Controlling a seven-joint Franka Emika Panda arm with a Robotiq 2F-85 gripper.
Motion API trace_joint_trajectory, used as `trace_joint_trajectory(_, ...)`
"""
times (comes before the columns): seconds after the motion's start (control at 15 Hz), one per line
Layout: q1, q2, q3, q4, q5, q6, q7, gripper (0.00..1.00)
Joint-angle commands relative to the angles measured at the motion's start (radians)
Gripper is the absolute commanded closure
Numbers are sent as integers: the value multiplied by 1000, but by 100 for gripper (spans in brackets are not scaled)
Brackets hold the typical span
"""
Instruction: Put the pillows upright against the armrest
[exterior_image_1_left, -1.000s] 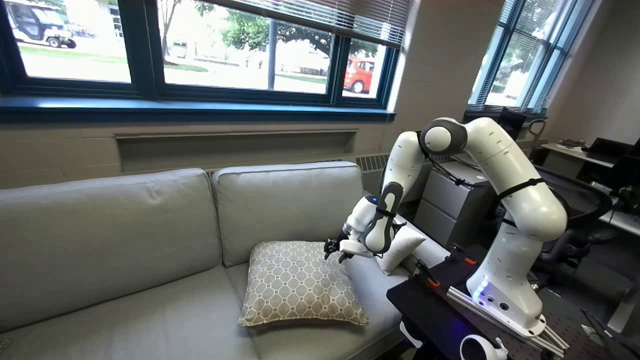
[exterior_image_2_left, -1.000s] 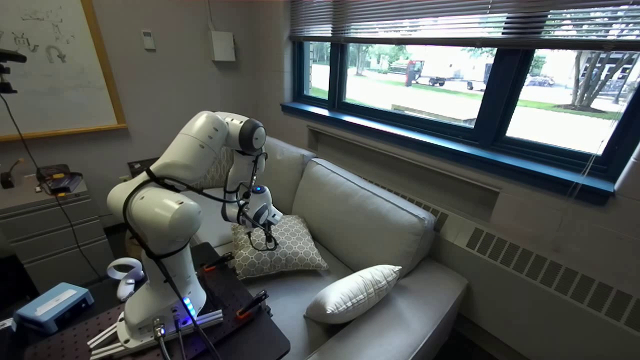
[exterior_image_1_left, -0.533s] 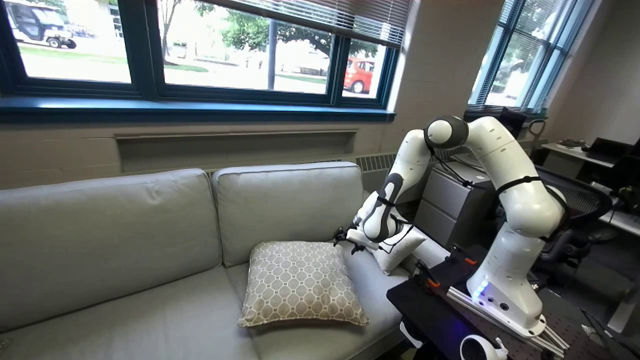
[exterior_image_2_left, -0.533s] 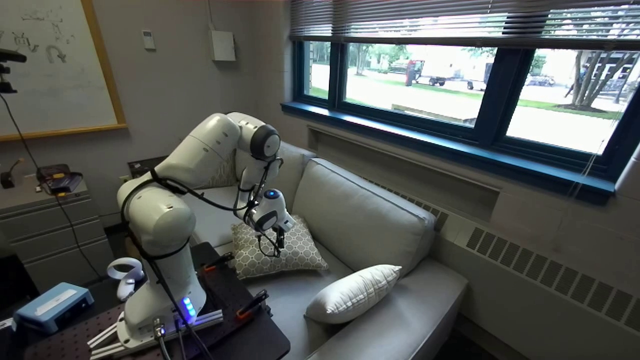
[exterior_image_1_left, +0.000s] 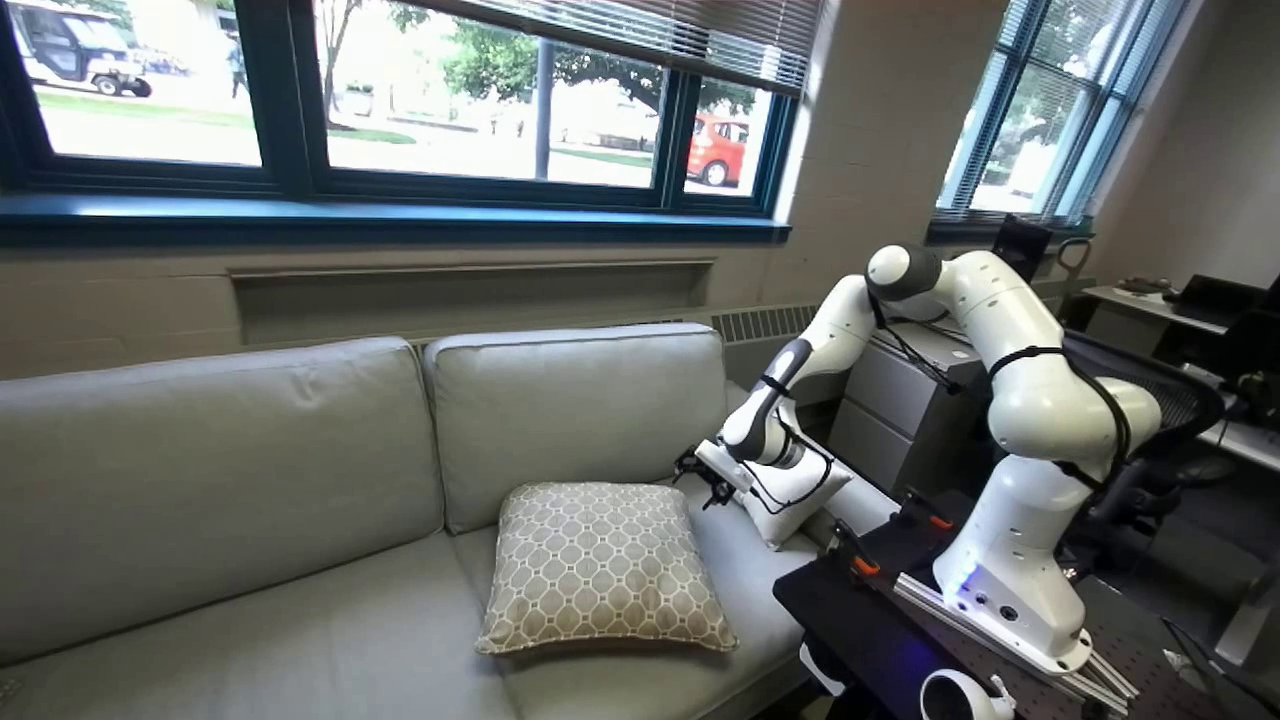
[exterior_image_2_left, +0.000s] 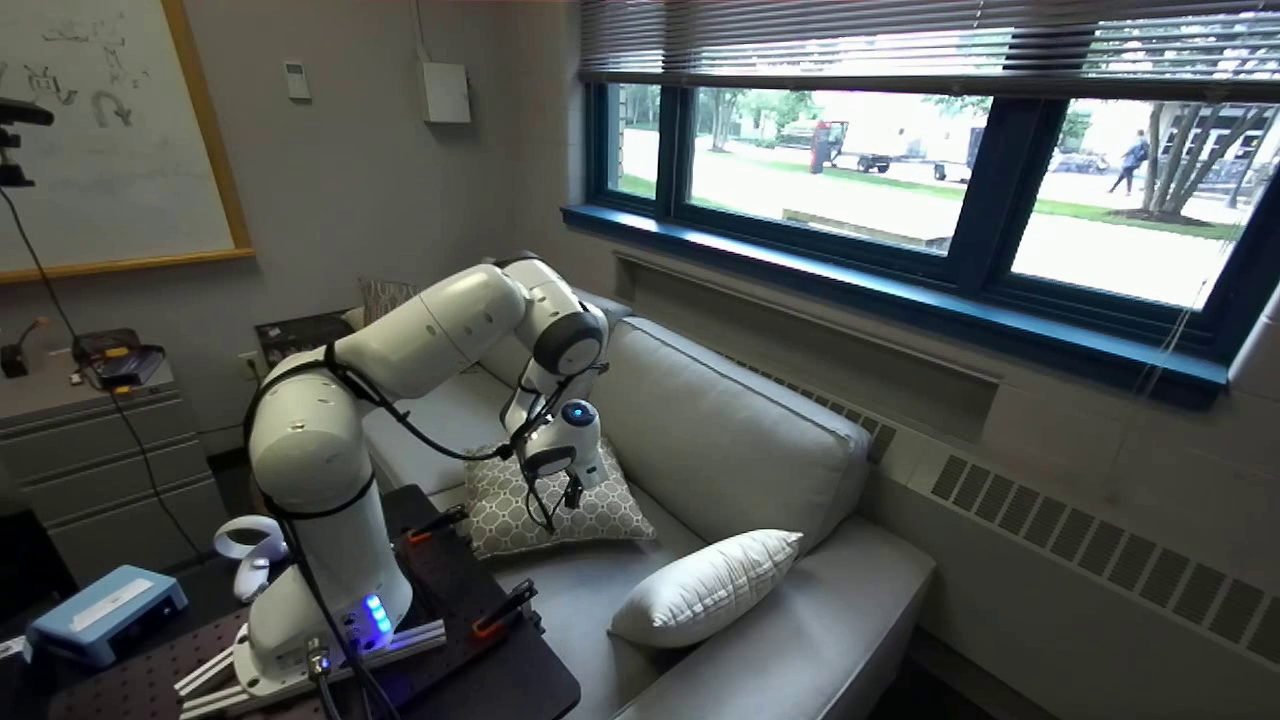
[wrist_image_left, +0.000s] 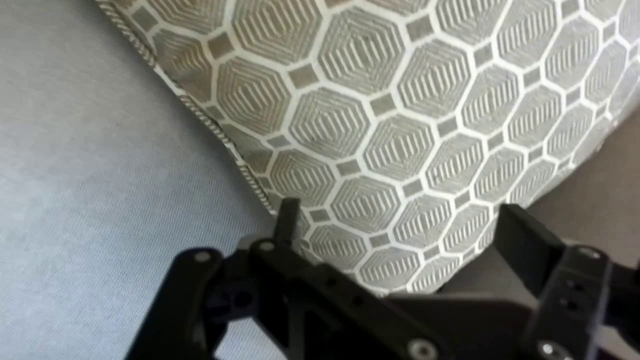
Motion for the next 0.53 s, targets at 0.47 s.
trace_joint_trajectory(0.47, 204, 222, -166, 433, 310, 17, 49, 0)
